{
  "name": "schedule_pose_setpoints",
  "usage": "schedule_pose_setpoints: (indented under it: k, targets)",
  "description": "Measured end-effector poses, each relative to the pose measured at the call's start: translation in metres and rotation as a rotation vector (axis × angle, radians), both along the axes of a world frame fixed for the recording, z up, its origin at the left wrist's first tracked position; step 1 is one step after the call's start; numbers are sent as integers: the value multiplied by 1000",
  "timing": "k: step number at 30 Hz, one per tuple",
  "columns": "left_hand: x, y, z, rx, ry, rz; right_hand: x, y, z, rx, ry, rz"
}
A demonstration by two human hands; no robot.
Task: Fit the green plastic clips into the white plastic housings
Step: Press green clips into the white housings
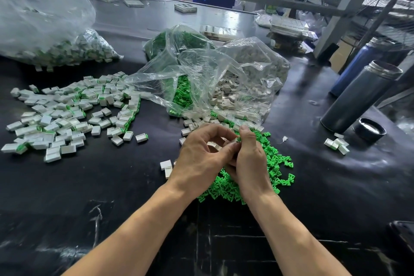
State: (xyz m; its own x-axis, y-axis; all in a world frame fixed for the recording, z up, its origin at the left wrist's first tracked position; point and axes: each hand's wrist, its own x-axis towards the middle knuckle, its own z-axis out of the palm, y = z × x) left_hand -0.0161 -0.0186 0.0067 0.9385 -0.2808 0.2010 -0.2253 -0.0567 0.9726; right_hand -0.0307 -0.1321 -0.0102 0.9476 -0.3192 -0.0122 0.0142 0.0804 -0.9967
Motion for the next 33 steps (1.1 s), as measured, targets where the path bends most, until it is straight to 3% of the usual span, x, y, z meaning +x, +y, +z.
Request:
schedule_pose_setpoints:
  k: [20, 33]
  targets:
    - [2, -1, -7, -75, 6, 12, 4, 1, 0, -347, -69, -152]
    - [3, 2, -3, -88, 21, 35, 0, -2, 4, -280, -71, -70]
